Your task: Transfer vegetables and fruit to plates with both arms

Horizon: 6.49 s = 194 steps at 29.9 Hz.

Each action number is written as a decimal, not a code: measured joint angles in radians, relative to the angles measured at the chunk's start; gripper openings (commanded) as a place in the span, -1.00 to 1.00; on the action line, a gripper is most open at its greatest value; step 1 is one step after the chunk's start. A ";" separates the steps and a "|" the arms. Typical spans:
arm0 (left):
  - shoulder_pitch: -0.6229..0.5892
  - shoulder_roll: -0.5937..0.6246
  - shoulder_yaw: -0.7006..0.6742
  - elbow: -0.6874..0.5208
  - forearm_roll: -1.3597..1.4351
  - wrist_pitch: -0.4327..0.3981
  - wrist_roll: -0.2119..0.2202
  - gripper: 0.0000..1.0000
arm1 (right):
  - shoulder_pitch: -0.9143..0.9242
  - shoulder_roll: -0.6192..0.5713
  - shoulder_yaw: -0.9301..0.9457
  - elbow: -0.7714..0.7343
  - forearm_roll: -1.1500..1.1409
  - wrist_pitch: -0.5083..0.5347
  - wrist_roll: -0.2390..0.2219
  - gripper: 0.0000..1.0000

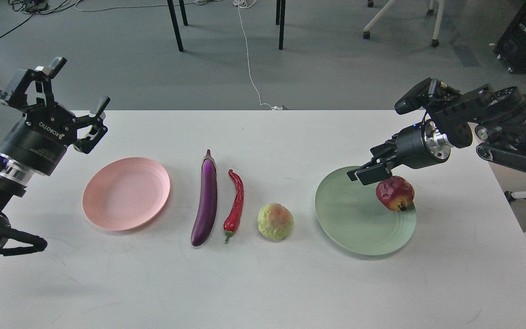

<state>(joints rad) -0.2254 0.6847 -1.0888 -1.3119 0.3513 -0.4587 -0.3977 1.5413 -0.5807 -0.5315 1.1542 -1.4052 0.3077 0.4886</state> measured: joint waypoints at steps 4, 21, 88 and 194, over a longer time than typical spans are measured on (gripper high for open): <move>0.000 0.000 0.000 -0.001 0.001 0.000 0.000 0.98 | 0.034 0.023 0.001 0.099 0.017 0.000 0.000 0.96; 0.006 0.007 0.001 -0.002 0.002 -0.004 0.002 0.98 | -0.050 0.378 -0.009 -0.069 0.075 -0.011 0.000 0.96; 0.013 0.028 0.001 -0.025 0.070 -0.002 -0.001 0.98 | -0.079 -0.118 0.122 0.086 0.106 -0.030 0.000 0.97; -0.695 -0.070 0.749 0.283 1.201 -0.030 0.264 -0.40 | -0.931 -0.110 0.975 -0.113 1.144 0.014 0.000 0.97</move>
<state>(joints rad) -0.9201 0.6151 -0.3397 -1.0288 1.5527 -0.4886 -0.1341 0.6102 -0.6906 0.4434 1.0411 -0.2608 0.3216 0.4887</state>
